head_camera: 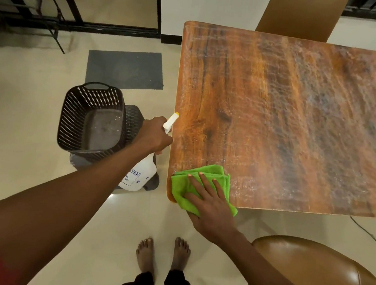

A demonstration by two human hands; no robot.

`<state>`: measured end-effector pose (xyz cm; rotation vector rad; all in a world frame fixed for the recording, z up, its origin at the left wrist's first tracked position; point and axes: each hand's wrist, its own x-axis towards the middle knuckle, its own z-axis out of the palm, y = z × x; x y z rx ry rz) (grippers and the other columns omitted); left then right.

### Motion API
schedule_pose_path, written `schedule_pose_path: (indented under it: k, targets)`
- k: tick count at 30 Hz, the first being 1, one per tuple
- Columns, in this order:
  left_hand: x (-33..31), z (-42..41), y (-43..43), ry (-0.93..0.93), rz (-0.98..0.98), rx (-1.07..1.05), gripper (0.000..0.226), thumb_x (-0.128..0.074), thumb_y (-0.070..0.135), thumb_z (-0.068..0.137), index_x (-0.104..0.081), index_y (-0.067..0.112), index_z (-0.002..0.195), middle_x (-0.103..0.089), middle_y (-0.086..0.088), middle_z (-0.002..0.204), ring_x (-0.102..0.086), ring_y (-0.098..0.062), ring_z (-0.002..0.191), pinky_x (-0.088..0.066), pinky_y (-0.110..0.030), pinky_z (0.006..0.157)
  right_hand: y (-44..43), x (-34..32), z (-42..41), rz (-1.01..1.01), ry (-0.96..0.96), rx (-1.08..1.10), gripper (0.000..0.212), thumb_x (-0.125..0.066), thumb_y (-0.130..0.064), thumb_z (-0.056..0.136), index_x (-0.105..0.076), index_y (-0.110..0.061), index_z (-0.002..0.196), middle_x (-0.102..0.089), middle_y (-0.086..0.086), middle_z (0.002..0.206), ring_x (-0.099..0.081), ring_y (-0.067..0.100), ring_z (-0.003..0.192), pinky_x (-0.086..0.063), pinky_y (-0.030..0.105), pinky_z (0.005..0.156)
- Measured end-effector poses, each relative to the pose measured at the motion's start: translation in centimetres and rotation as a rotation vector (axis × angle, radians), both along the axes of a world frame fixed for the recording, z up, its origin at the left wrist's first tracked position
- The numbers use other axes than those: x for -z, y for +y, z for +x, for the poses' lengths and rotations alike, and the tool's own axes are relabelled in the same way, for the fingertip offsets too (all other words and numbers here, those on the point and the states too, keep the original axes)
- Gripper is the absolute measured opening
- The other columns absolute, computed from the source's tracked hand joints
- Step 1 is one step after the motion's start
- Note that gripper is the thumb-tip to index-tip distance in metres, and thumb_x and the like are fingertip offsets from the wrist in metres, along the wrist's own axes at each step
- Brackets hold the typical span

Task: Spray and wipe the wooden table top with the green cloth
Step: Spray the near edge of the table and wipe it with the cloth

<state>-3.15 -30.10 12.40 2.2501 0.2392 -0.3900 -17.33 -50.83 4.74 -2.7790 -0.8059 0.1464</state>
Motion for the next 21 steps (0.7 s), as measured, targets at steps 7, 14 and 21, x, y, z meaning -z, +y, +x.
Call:
schedule_pose_path:
  k: [7,14,21]
  targets:
    - [1.7,-0.7,0.1,0.029,0.008,0.042,0.024,-0.069,0.007,0.077,-0.059,0.001,0.099,-0.065,-0.022,0.093,-0.064,-0.043,0.08,-0.056,-0.052,0.07,2.0,1.3,-0.2,-0.139,-0.033,0.006,0.054,-0.045,-0.035,0.085,-0.042,-0.035,0.139,-0.04,-0.002,0.149,-0.035,0.03,0.137,-0.031,0.055,0.108]
    - [2.2,-0.3,0.7,0.05,-0.003,0.037,0.026,-0.068,0.006,0.078,-0.059,0.0,0.102,-0.064,-0.023,0.095,-0.064,-0.045,0.081,-0.056,-0.054,0.072,2.2,1.5,-0.4,-0.117,-0.099,-0.045,0.063,-0.07,-0.021,0.069,-0.057,-0.025,0.13,-0.055,-0.001,0.137,-0.047,0.027,0.129,-0.04,0.05,0.103]
    - [2.2,0.8,1.1,0.023,-0.018,0.048,0.024,-0.067,0.006,0.076,-0.06,0.002,0.099,-0.065,-0.021,0.093,-0.064,-0.042,0.083,-0.056,-0.055,0.07,3.7,0.8,0.8,-0.057,-0.056,0.074,0.053,-0.043,-0.023,0.076,-0.061,-0.023,0.126,-0.057,0.0,0.134,-0.049,0.027,0.127,-0.044,0.048,0.1]
